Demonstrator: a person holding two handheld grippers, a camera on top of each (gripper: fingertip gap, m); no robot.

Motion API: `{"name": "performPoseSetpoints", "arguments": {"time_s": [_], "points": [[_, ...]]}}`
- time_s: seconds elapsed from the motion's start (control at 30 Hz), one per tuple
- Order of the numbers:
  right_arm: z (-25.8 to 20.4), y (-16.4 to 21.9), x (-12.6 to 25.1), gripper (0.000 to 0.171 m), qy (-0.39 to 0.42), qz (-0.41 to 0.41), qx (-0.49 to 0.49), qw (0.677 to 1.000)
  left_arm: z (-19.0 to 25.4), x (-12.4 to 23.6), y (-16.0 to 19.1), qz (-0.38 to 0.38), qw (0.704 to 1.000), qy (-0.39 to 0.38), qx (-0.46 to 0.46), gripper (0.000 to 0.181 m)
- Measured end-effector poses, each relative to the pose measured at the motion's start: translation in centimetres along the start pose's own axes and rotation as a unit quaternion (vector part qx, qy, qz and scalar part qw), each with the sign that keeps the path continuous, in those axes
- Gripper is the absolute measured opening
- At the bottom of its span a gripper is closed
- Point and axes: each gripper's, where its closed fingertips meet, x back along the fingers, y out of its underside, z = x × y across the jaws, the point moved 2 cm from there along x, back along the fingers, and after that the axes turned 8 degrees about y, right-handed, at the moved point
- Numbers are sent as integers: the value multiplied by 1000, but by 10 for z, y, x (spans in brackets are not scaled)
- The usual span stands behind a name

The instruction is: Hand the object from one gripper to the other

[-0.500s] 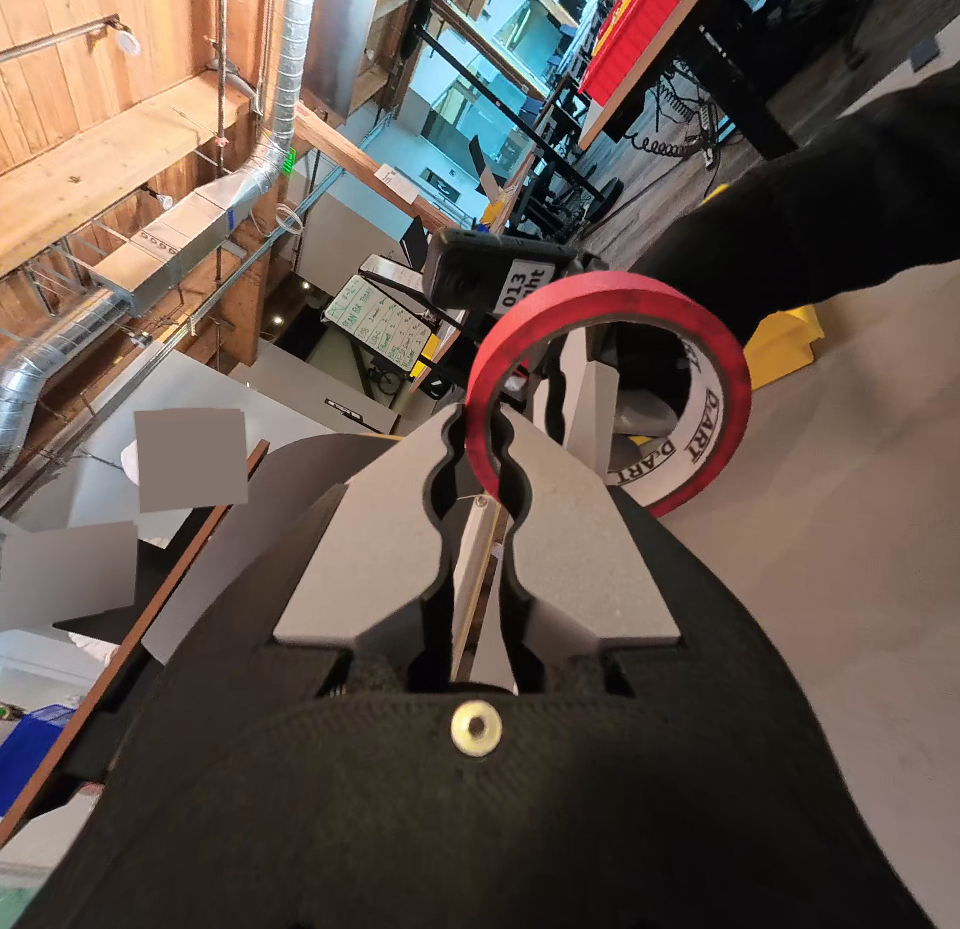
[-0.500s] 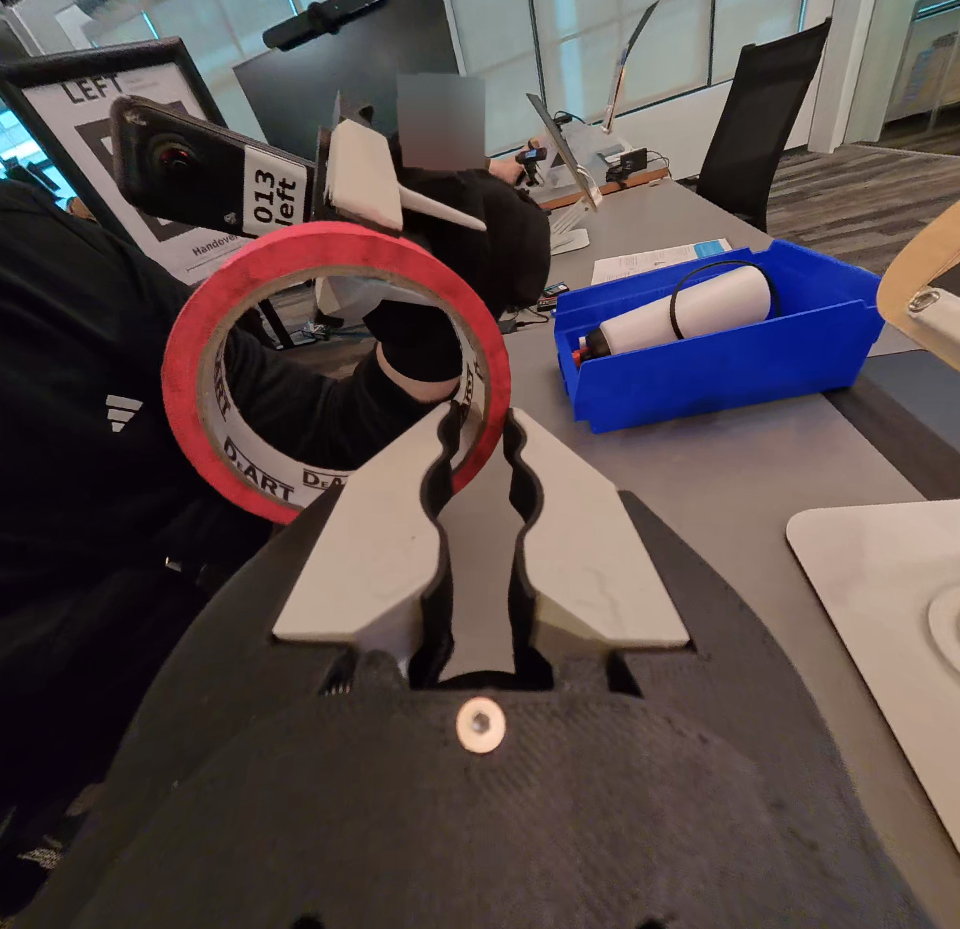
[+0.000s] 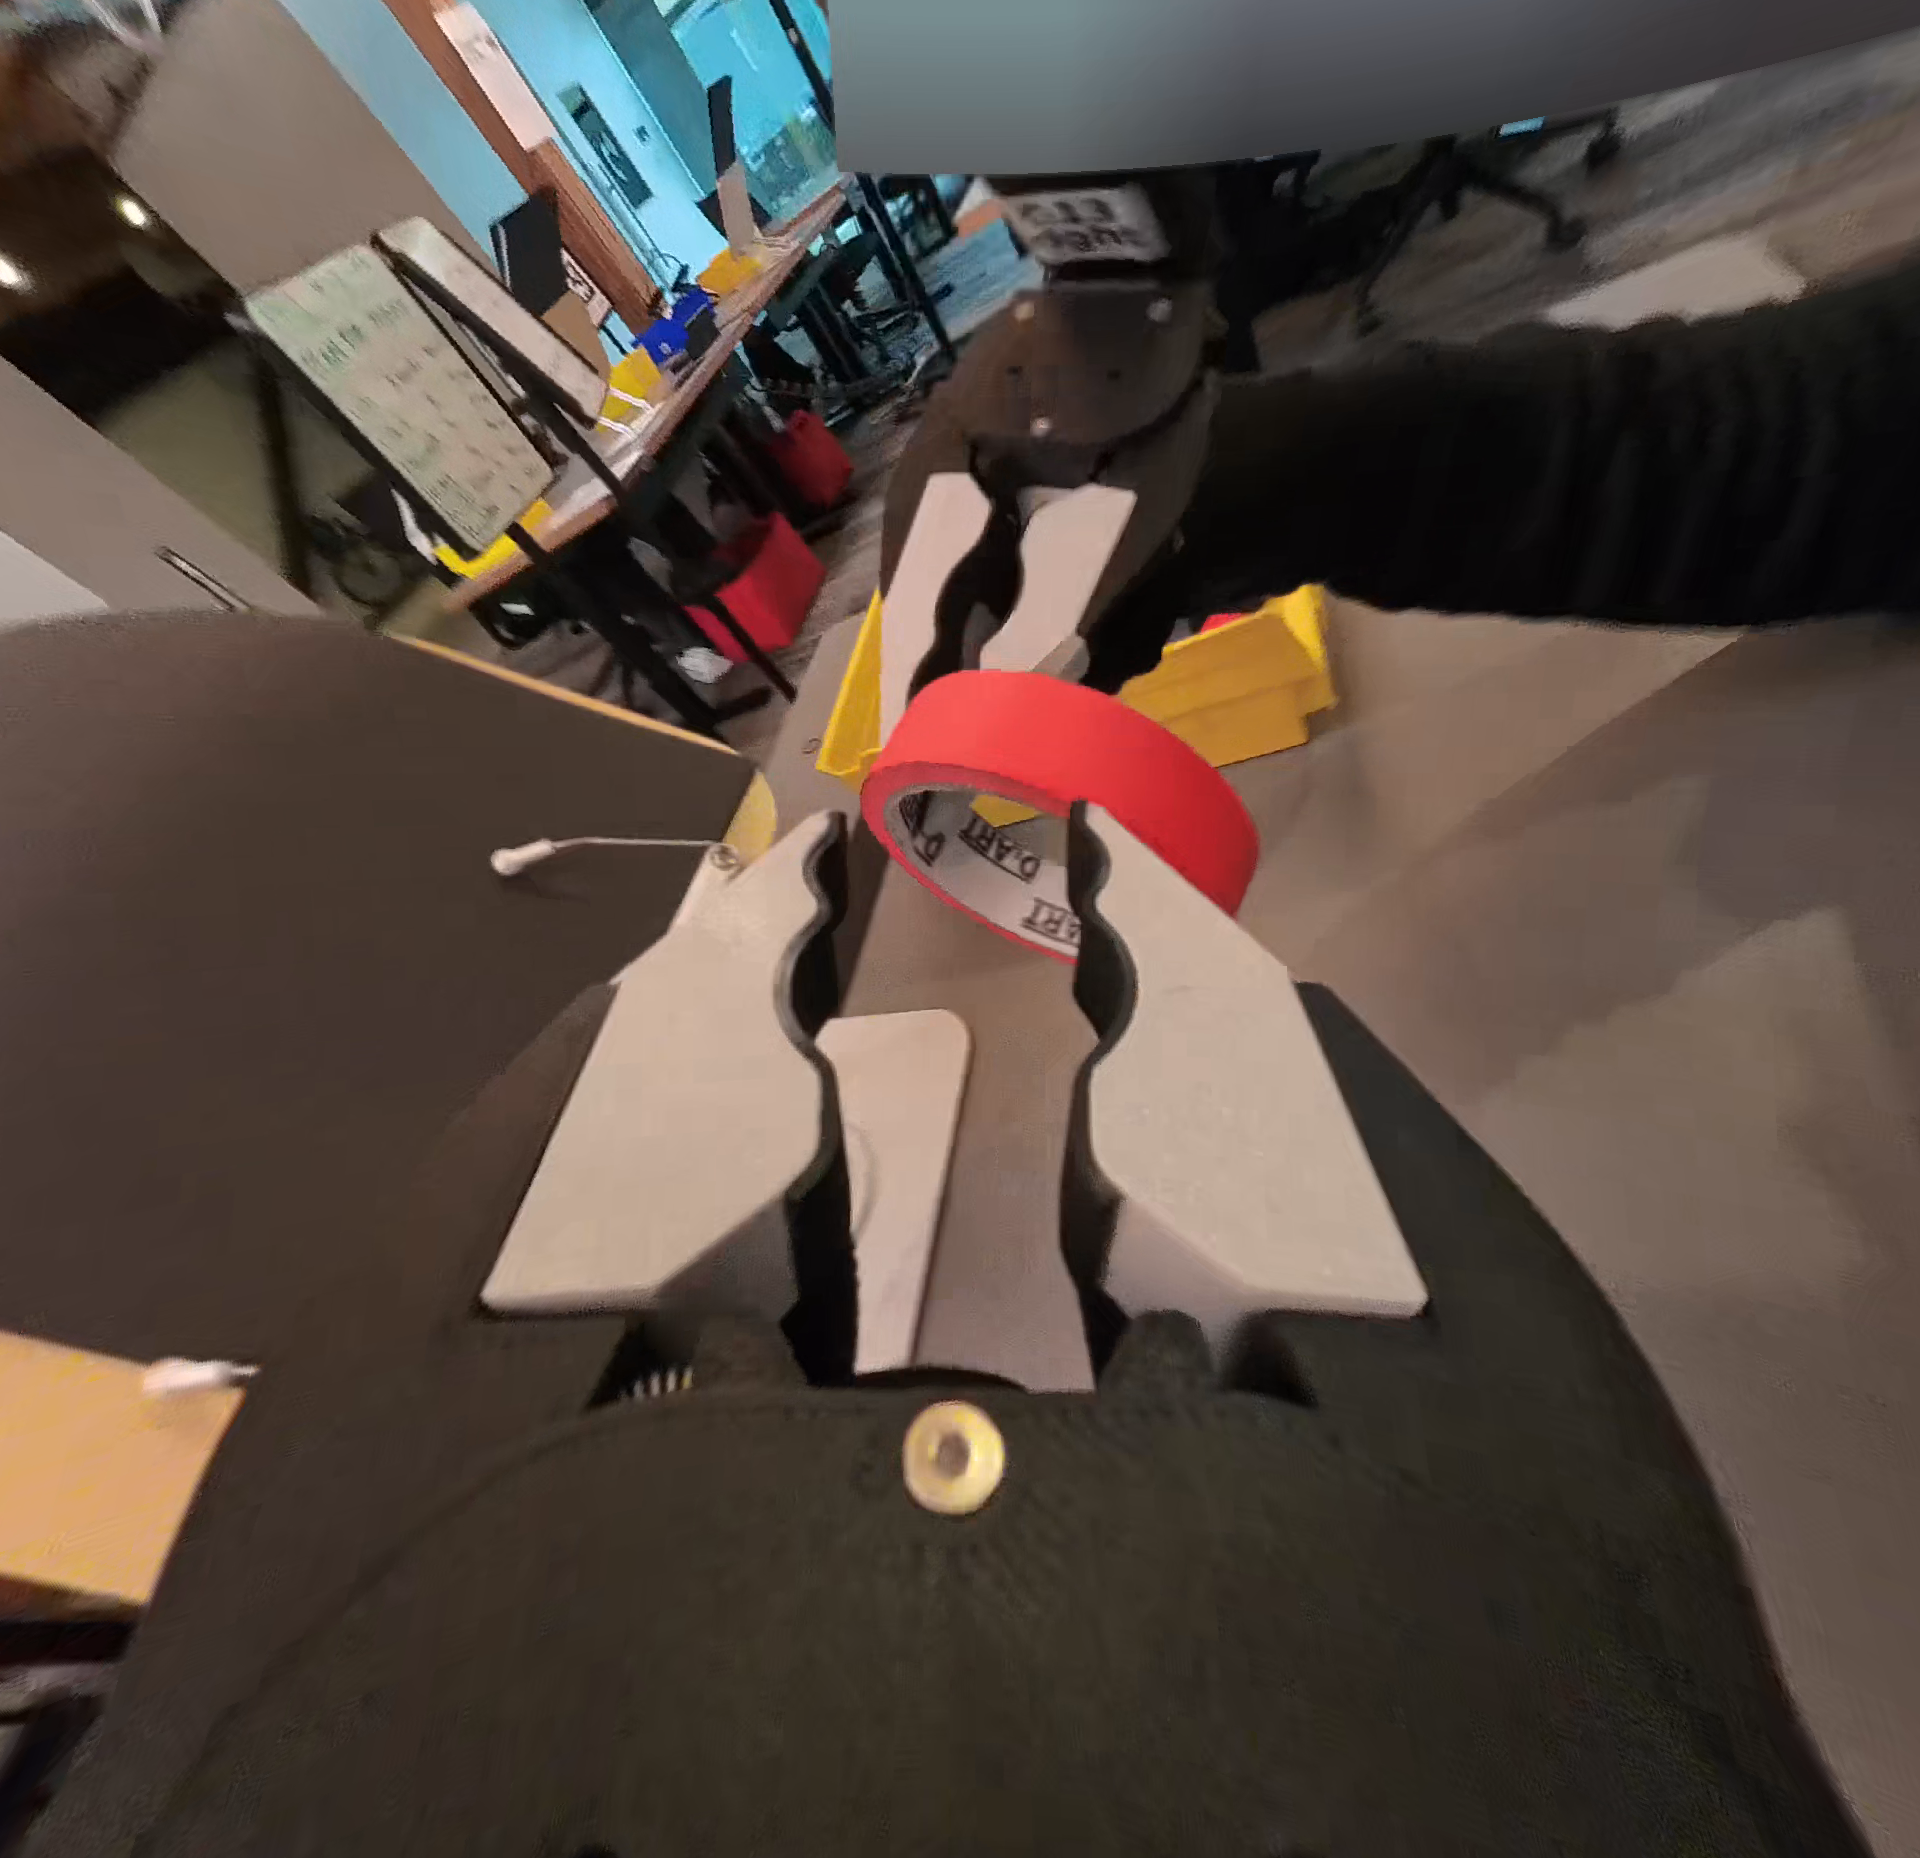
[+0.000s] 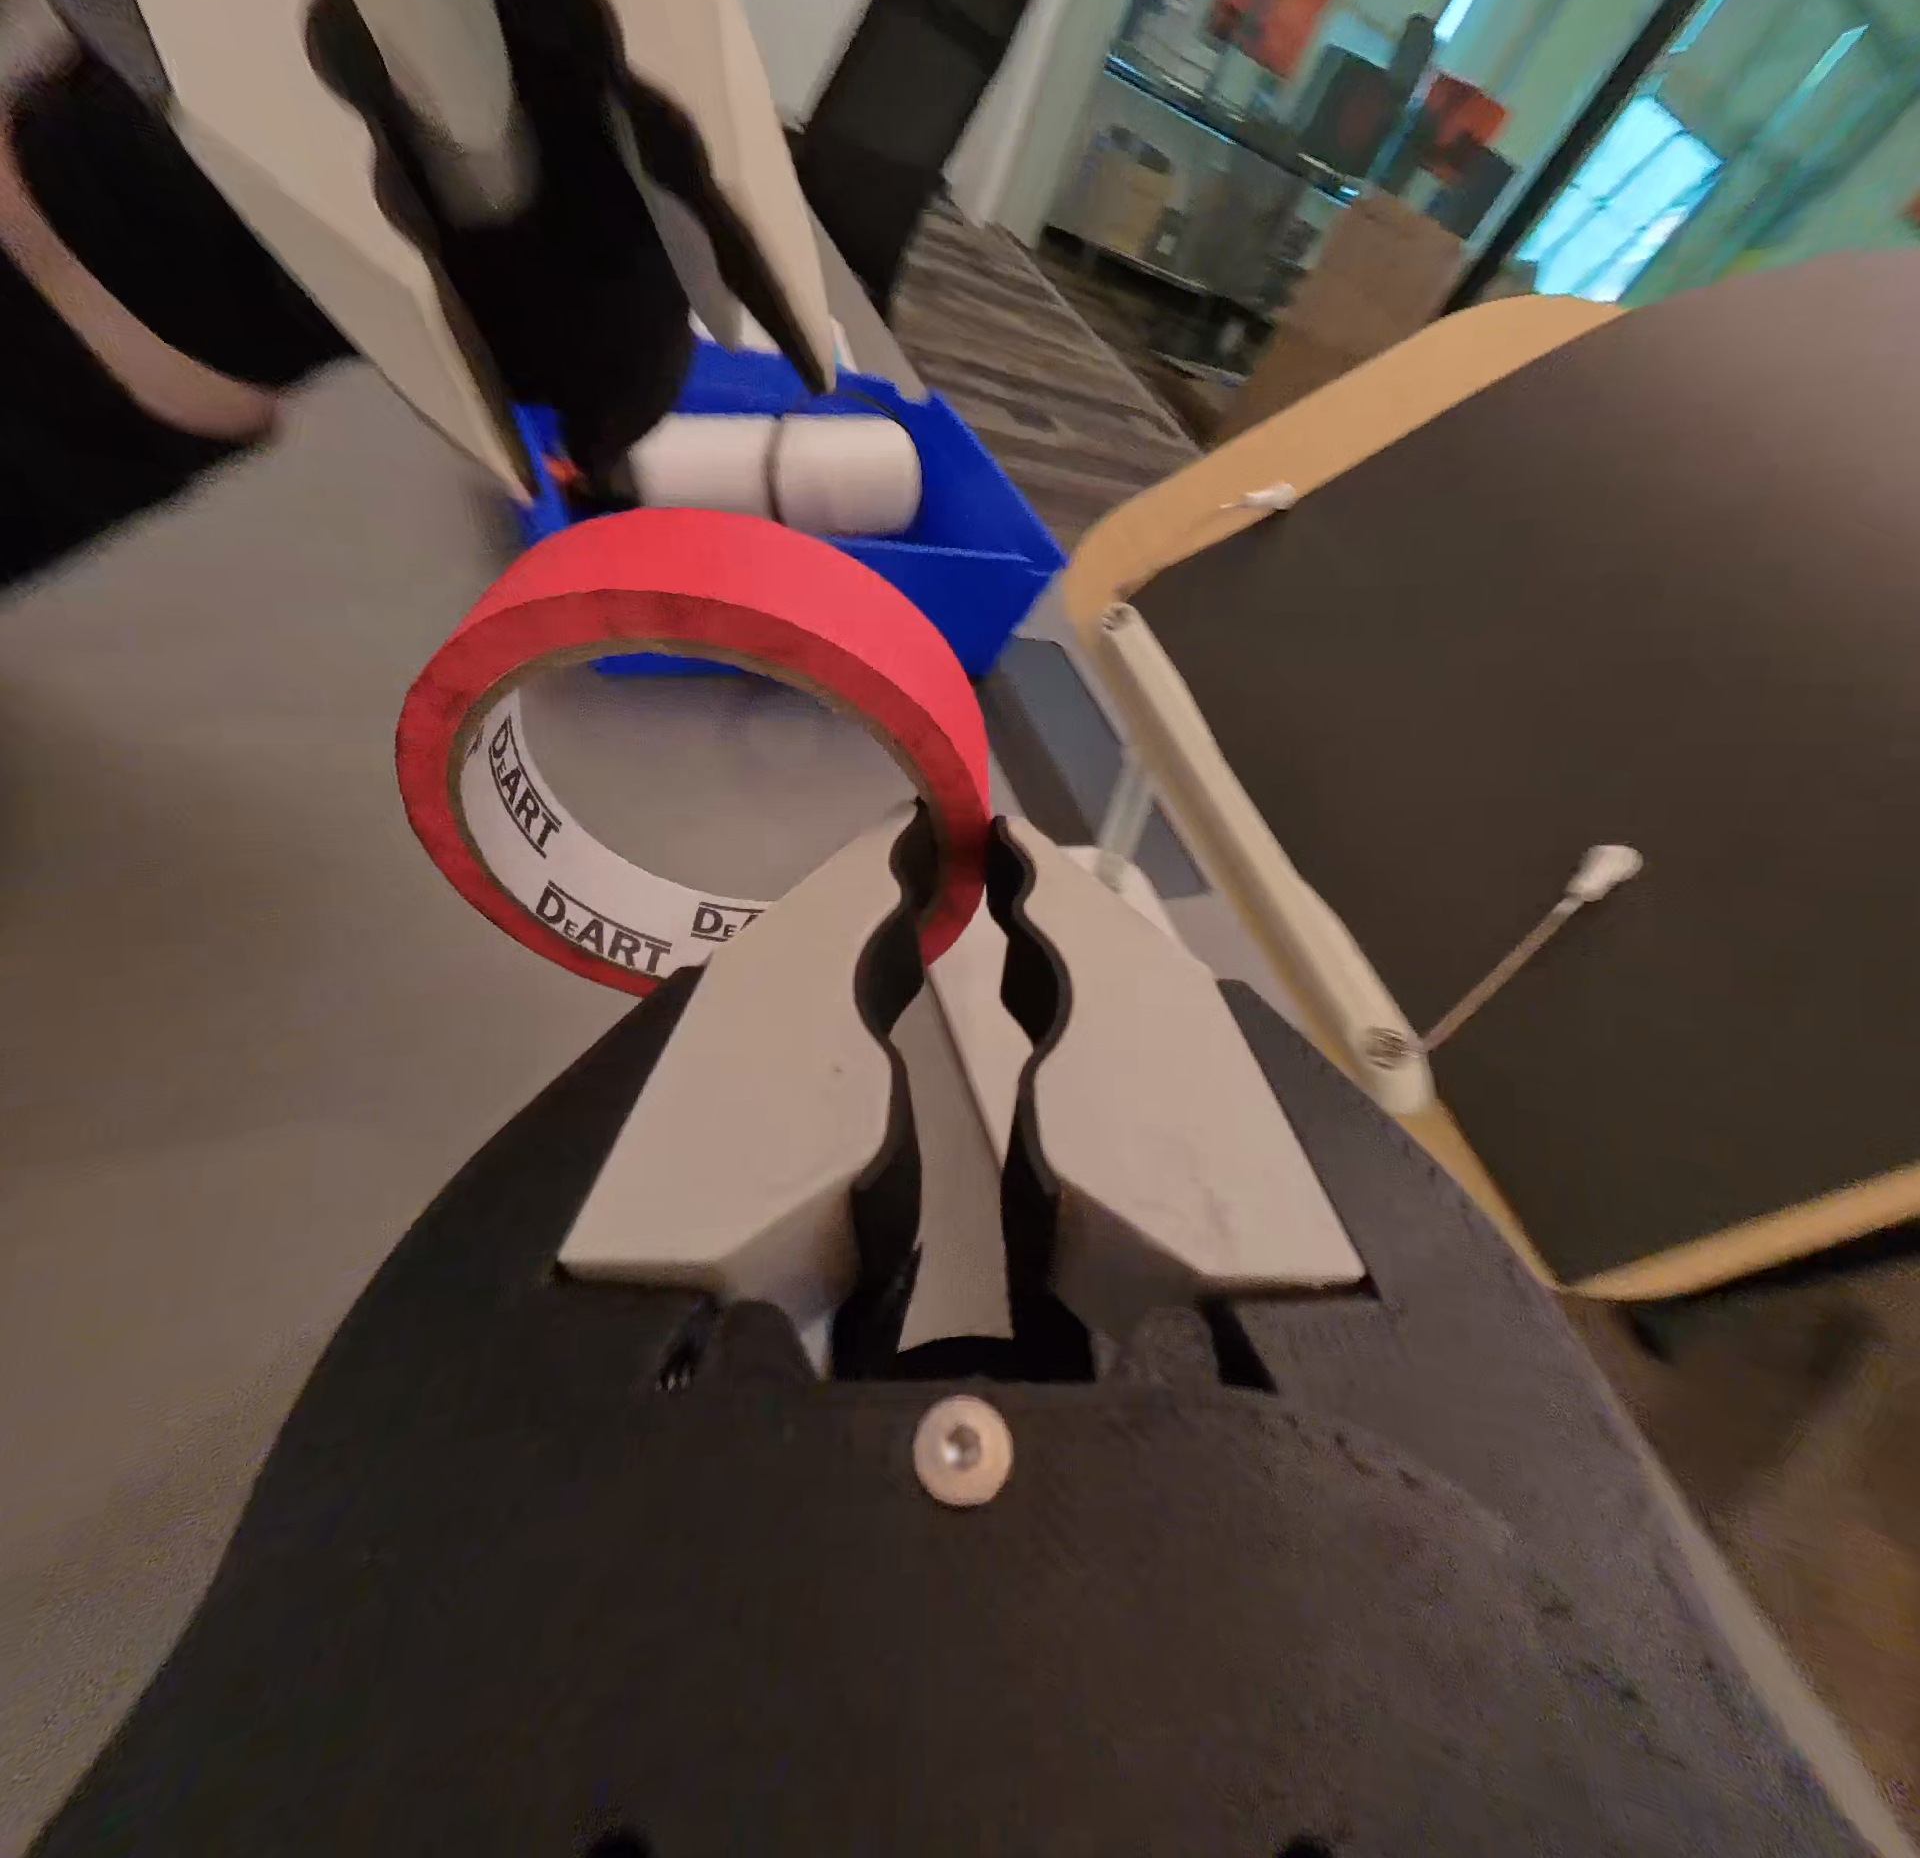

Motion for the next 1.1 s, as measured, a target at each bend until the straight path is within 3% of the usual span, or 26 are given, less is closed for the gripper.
{"name": "performPoseSetpoints", "arguments": {"time_s": [0.13,0.33,0.43,0.67,0.77,0.83,0.9,1.1], "points": [[21,2,2,7,121,-41,119,985,-13,3,-3,48,994,8,102,52],[26,-10,6,7,241,-51,326,913,-22,-20,-5,113,960,30,253,64],[26,-12,5,7,277,-67,385,878,-21,-37,8,87,953,24,289,66],[23,-14,-1,7,297,-75,393,867,-24,-52,29,1,966,-59,251,31],[23,-17,-1,7,297,-70,390,869,-24,-51,28,0,968,-64,243,30],[23,-18,-1,23,289,-63,372,880,-27,-48,28,-2,969,-75,237,28],[23,-22,0,42,270,-36,329,904,-31,-44,28,6,969,-83,231,29],[24,-19,12,54,132,42,119,983,-32,-23,9,116,965,-14,235,28]]}}
